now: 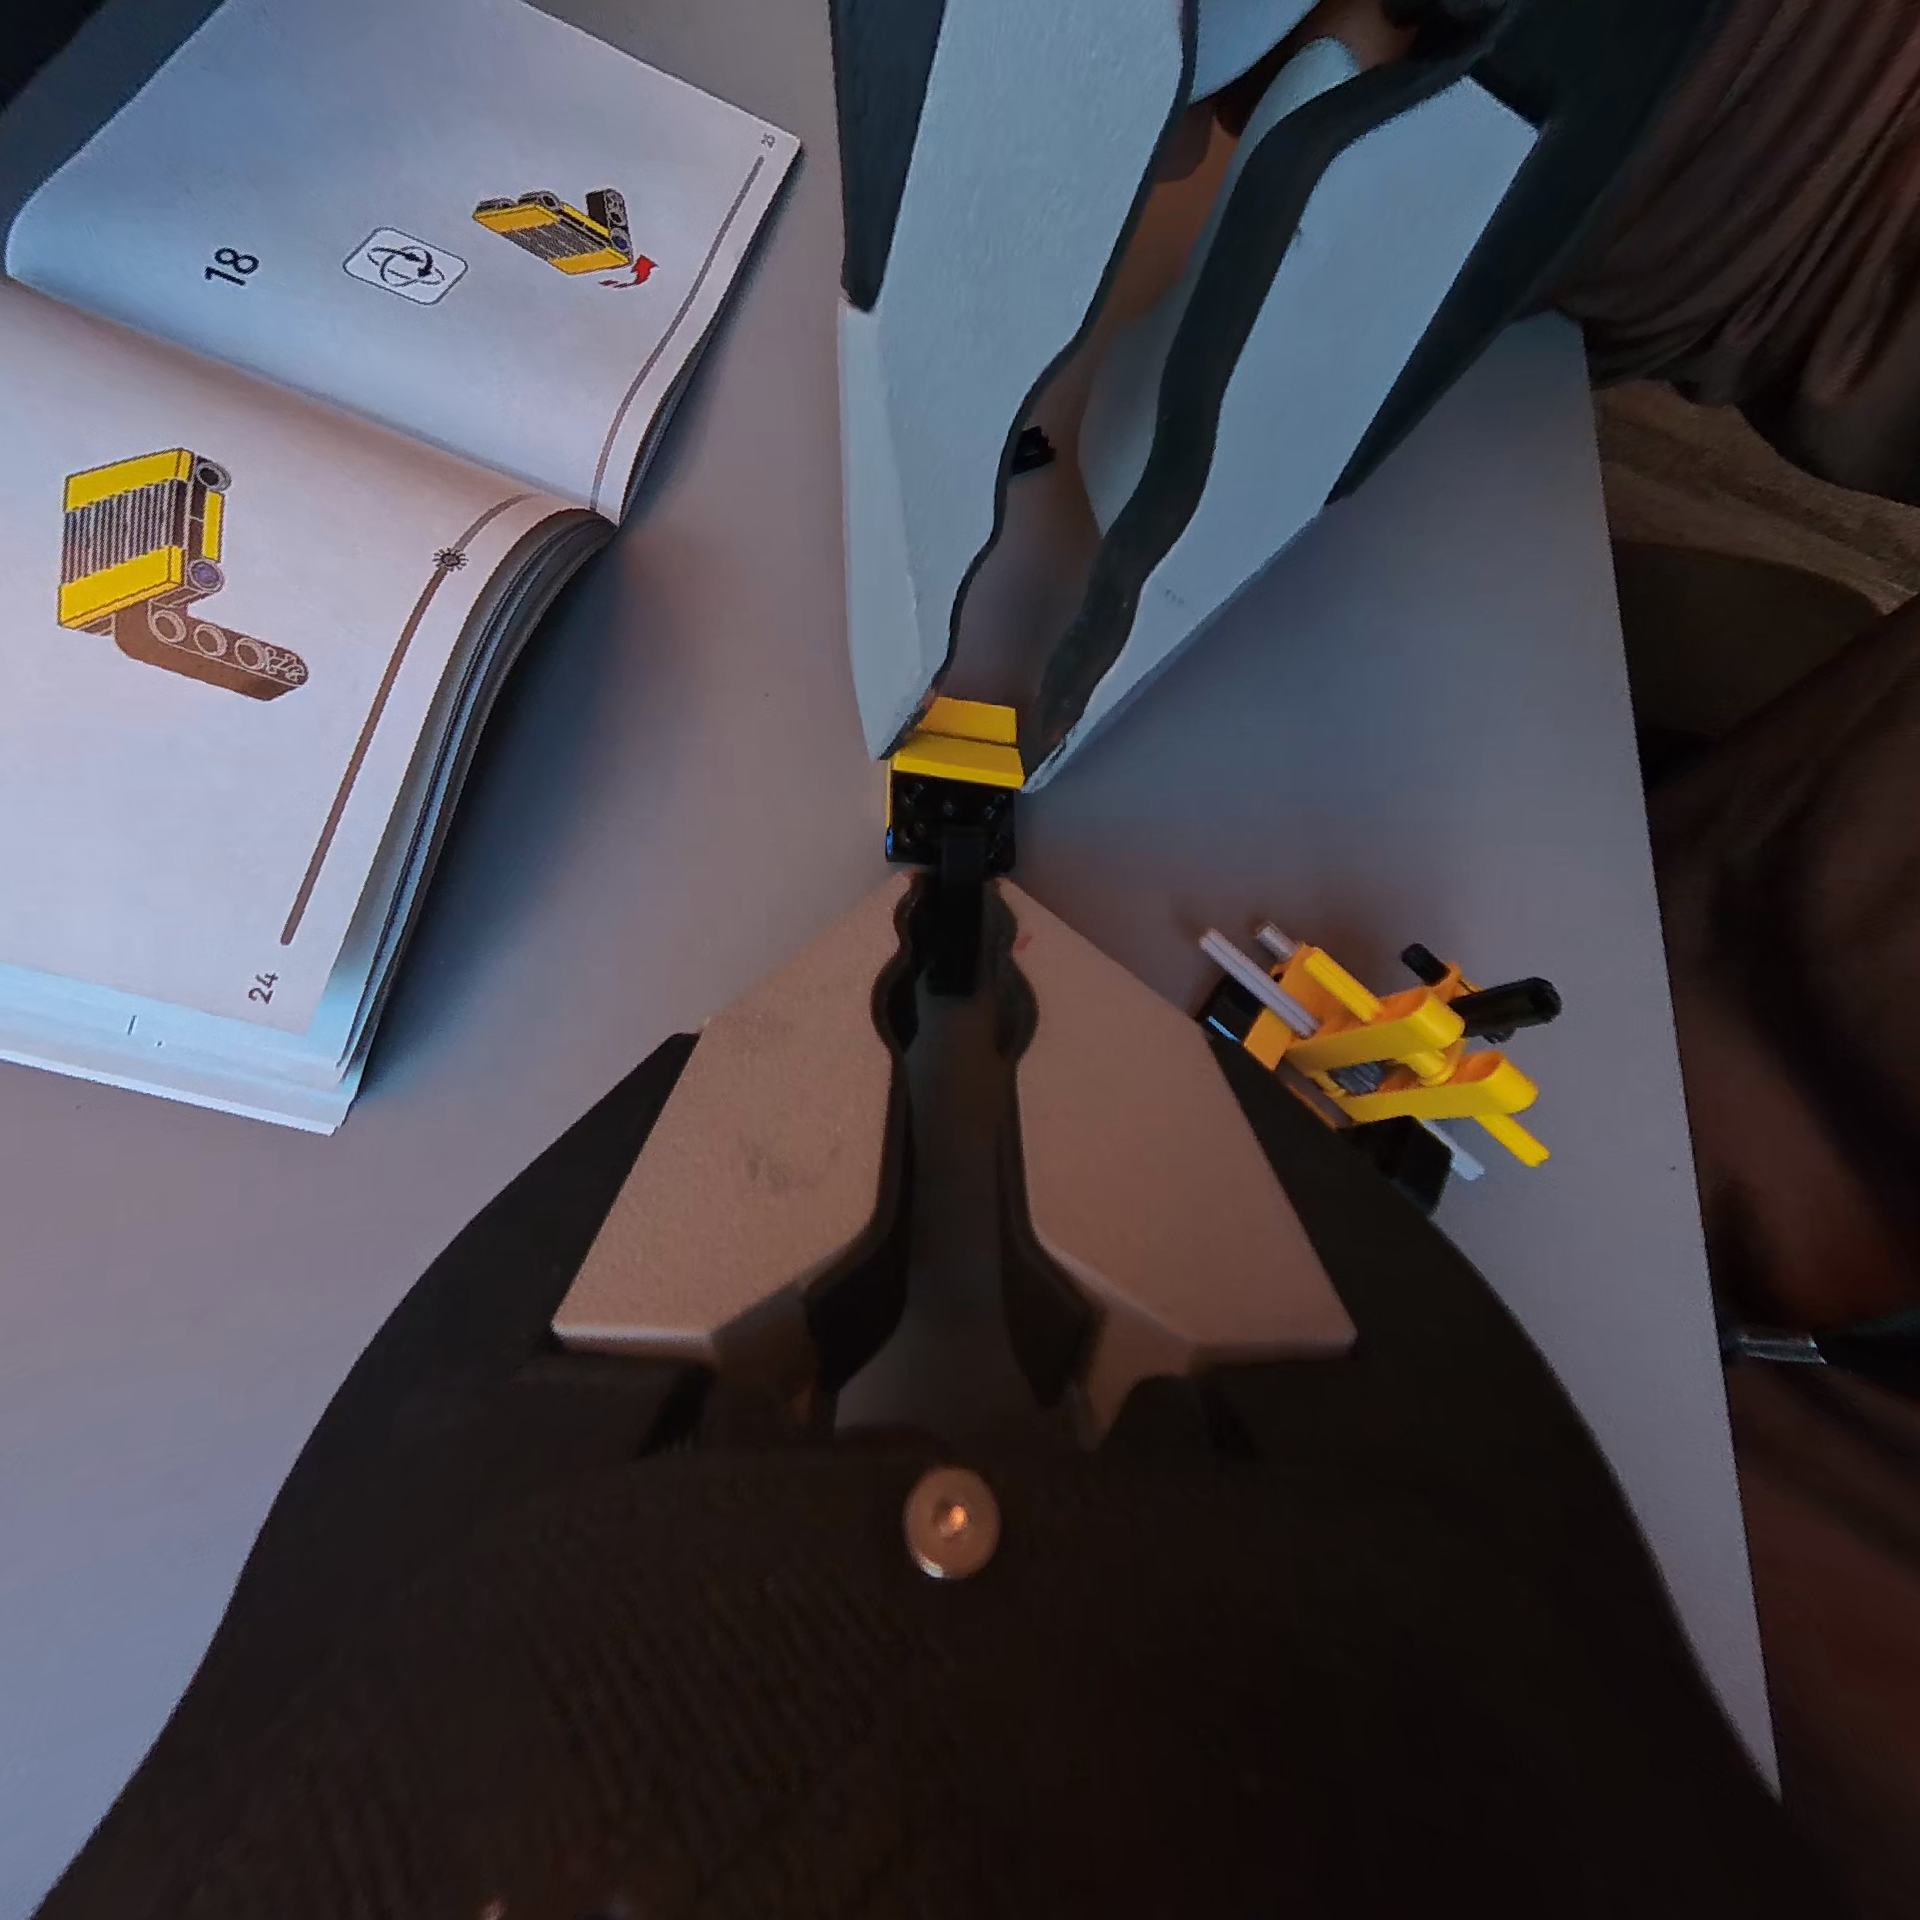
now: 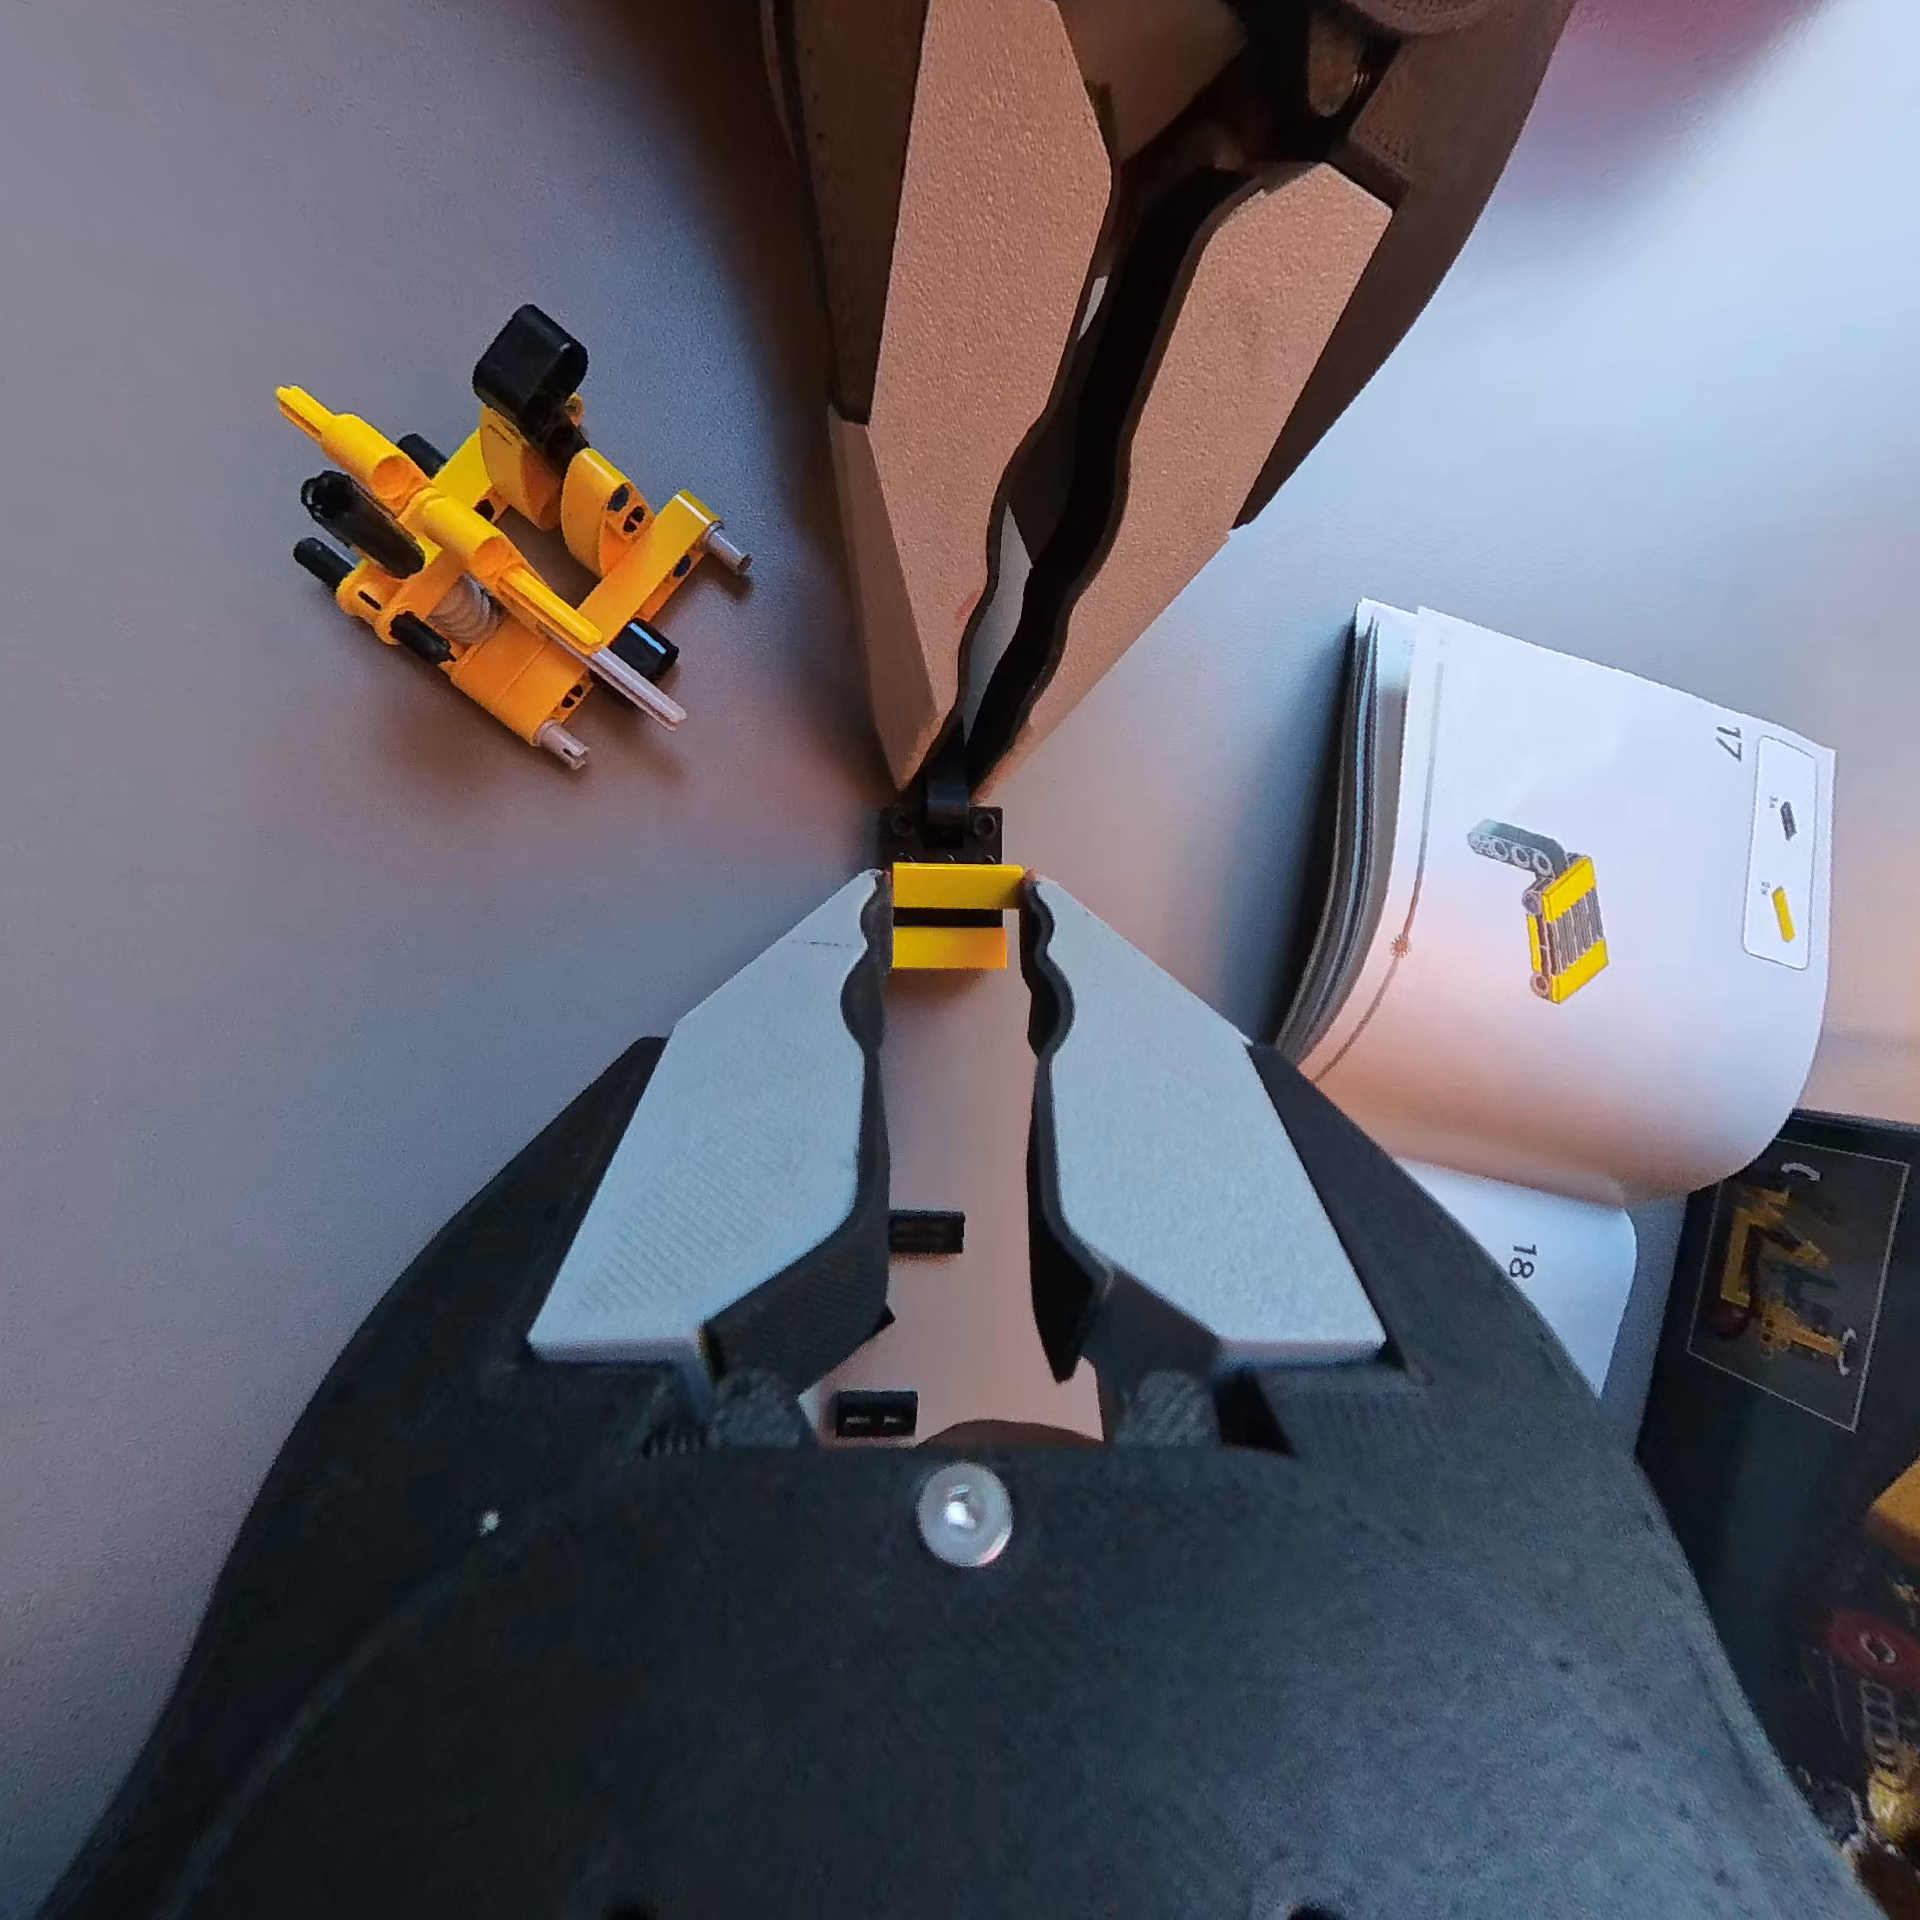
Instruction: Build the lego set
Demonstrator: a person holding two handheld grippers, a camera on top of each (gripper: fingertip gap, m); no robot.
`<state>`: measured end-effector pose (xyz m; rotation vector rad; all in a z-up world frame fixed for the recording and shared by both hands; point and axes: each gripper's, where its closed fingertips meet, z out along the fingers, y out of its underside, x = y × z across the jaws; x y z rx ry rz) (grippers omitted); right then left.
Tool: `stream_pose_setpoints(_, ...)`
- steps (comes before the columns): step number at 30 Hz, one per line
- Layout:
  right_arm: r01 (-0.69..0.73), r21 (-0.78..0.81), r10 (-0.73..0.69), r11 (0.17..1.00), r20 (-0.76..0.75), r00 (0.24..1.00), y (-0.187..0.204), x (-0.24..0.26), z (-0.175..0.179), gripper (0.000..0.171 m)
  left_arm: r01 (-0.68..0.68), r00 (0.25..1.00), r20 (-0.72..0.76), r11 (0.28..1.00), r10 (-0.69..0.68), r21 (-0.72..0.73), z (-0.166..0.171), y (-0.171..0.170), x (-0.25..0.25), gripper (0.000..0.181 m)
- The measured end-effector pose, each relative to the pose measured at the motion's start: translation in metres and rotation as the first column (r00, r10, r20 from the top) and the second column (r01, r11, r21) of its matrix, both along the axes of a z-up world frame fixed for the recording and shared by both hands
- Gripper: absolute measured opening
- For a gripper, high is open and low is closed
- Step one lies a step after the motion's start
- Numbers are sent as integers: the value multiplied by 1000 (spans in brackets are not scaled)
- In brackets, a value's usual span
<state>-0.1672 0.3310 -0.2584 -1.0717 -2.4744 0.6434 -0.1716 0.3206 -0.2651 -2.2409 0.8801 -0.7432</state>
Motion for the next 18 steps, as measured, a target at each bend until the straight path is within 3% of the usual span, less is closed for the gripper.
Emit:
stream_pose_setpoints(6, 35, -20, -35, 999, -28, 999, 14, 5, 11, 21, 21, 1000, 10, 1000, -21, 0, 1, -3, 1, 6)
stream_pose_setpoints(10, 81, 38, -83, 996, 30, 996, 33, 14, -1, 21, 9, 1000, 6, 1000, -9, 9, 3, -2, -6, 6)
stream_pose_setpoints(18, 50, 45, -53, 998, 58, 997, 24, 13, -10, 21, 5, 1000, -2, 1000, -5, 8, 2, -3, -11, 6)
